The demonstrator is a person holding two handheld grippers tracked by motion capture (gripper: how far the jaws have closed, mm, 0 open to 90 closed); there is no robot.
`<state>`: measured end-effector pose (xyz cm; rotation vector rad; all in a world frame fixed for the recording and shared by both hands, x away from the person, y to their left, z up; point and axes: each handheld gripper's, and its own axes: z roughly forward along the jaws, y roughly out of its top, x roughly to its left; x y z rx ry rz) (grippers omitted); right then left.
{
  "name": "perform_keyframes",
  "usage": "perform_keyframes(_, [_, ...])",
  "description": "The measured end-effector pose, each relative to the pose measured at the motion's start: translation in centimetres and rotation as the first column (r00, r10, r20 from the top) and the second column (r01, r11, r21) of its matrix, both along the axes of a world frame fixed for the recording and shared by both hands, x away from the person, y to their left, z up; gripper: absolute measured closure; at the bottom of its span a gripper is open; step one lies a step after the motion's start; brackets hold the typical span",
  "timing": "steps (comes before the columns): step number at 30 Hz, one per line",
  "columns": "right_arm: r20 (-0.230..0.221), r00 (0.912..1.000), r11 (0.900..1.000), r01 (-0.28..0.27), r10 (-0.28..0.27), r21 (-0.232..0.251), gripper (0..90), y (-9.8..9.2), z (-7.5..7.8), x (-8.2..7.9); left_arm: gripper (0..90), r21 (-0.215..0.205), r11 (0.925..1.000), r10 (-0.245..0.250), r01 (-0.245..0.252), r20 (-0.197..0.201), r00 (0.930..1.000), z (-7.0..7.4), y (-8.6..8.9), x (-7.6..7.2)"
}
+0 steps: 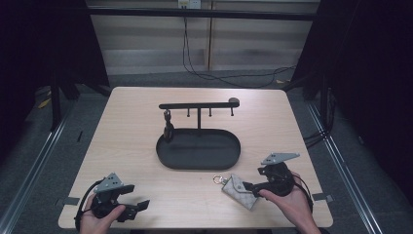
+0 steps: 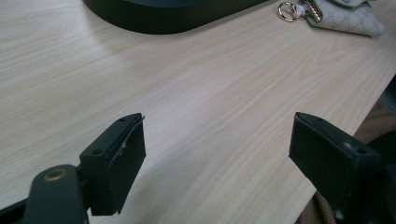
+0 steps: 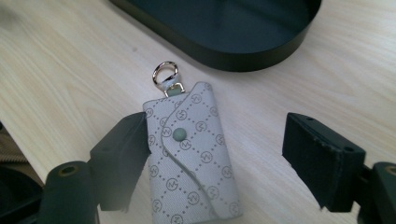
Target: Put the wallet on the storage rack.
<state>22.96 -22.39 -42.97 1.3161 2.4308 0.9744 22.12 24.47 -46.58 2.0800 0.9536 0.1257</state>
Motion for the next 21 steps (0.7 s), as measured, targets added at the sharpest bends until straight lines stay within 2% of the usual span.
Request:
perform_keyframes(6, [-0.052,0.9981,0.999,-0.034,0.033,-0.028,26.1,0.9,0.3,0.8,18.3,-0.005,1.0,-0.005,0.005,-0.005,1.0,0.0,0.1,0.1])
perform_keyframes(8, [-0.094,0.9938,0.995,-0.067,0.06,-0.08,25.9,1.5,0.4,1.1,18.3,-0.002,0.9999,-0.01,0.01,-0.001,0.9999,0.0,0.0,0.0])
perform_keyframes(11, [-0.119,0.9899,0.99,-0.089,0.077,-0.105,26.0,1.8,0.3,1.5,18.2,-0.01,0.9997,-0.022,0.022,-0.004,0.9998,0.1,0.0,0.0])
perform_keyframes(14, [-0.168,0.9806,0.984,-0.124,0.101,-0.13,24.0,2.3,-0.1,2.0,17.7,-0.008,0.9995,-0.031,0.031,0.003,0.9995,0.2,-0.2,-0.3])
perform_keyframes(15, [-0.197,0.9741,0.98,-0.139,0.11,-0.142,23.8,2.6,-0.4,2.2,17.7,-0.01,0.9993,-0.035,0.035,0.003,0.9994,0.2,-0.2,-0.4])
perform_keyframes(16, [-0.197,0.9741,0.98,-0.139,0.11,-0.142,23.8,2.6,-0.4,2.2,17.7,-0.013,0.9993,-0.036,0.036,0.001,0.9994,0.2,-0.2,-0.4])
perform_keyframes(21, [-0.251,0.9609,0.973,-0.162,0.118,-0.163,22.6,3.3,-0.8,2.6,17.7,-0.021,0.9993,-0.032,0.032,-0.003,0.9995,0.2,-0.1,-0.3])
